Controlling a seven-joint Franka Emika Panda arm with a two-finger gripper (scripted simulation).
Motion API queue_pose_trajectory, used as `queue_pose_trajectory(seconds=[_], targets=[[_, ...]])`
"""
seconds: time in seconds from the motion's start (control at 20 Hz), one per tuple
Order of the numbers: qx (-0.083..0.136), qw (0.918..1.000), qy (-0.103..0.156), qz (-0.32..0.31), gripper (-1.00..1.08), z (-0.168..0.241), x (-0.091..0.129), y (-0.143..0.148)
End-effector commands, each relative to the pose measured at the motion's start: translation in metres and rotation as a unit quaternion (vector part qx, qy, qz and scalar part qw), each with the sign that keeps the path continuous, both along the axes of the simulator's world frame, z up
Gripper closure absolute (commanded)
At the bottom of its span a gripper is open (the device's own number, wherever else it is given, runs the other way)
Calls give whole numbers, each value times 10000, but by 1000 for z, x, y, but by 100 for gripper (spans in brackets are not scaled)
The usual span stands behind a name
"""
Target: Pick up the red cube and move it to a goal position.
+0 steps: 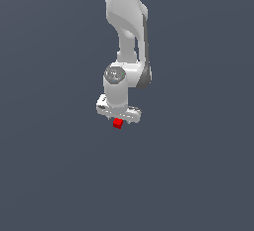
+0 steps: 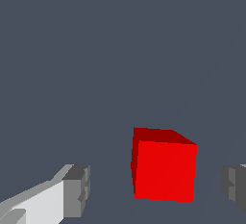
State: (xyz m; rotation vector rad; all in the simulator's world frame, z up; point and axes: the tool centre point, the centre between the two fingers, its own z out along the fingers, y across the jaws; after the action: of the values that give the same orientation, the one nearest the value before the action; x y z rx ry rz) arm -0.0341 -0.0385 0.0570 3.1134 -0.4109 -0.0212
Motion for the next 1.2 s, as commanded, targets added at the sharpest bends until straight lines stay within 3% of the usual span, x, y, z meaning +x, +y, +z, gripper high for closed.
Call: queue_pose_trajectory(seconds=[0.0,0.45,0.5,1.15], targets=[[-8,9999,-30,-153,-92,-14,-2,-4],[-12,9992,-67,-383,-92,-37,-5,-9],[-12,9992,-67,-383,108,-37,-5,-9],[-11,9993,-67,-379,108,-34,-6,-8]])
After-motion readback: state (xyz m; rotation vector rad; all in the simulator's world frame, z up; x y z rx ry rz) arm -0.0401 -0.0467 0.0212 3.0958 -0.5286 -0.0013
